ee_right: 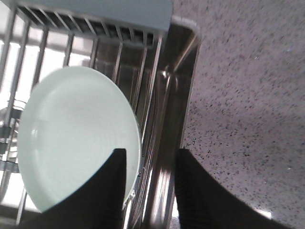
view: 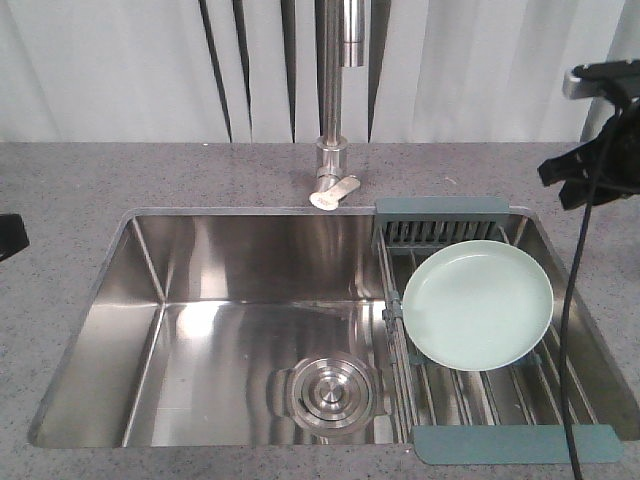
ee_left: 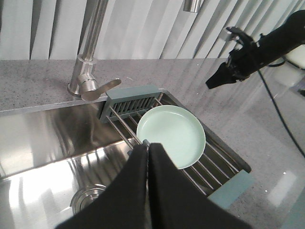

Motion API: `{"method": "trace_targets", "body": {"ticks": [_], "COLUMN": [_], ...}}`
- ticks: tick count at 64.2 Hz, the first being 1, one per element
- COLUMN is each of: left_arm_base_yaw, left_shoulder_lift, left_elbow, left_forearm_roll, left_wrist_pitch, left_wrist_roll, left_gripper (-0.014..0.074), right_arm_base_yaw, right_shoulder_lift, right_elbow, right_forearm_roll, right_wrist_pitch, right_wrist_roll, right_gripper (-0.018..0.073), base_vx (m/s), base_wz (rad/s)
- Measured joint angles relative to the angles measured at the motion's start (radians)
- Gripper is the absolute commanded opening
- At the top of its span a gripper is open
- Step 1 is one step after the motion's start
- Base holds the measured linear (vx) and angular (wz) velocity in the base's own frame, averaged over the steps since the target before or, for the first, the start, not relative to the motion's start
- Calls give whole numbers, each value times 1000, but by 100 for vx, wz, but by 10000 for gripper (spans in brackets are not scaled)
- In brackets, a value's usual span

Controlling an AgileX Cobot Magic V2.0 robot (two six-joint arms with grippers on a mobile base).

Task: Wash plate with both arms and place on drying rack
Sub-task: 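Lower the plate onto the wire drying rack and open the right gripper, then raise the right gripper away from the plate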

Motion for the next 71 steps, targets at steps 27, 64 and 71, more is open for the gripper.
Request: {"method": "trace_targets", "body": {"ticks": [27,64,71], "left_arm_base_yaw": [0,-90,-125], "left_shoulder_lift": [30,360,430], "left_elbow": [0,-424,-504], "left_forearm_roll": [-89,-154,-154], "left_wrist_pitch": [0,7,9], "left_wrist_roll": [0,0,0], "left_gripper": [-6,-6,-6], "right_arm_base_yaw": [0,0,0], "right_shoulder_lift": [-472,-986,-1045], "right_elbow": [0,125,272], "right_forearm_roll": [135,142,127], "right_wrist_pitch": [42,185,137], "right_wrist_roll": [-35,-55,-55], "right_gripper": [-7,-6,-6], "base_vx": [0,0,0], "base_wz": [0,0,0]}}
